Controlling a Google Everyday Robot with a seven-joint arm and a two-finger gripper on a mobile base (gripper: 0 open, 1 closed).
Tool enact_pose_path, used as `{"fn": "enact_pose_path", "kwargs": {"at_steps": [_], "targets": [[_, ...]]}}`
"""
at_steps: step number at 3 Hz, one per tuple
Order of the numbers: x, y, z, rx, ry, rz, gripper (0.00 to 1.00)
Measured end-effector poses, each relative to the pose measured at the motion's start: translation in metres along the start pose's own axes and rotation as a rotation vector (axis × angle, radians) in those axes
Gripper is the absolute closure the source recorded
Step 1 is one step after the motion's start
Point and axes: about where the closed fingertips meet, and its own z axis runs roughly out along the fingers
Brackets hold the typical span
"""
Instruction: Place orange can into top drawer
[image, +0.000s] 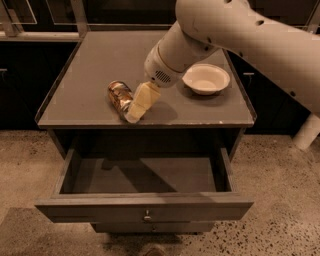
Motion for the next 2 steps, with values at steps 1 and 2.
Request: {"fn": "enact_pose_path", "kwargs": {"at_steps": [1,2], "targets": [[0.001,-0.008,0.030,-0.024,-0.011,0.058,0.00],[0.004,-0.011,0.052,-0.044,-0.005,0.106,0.00]]}}
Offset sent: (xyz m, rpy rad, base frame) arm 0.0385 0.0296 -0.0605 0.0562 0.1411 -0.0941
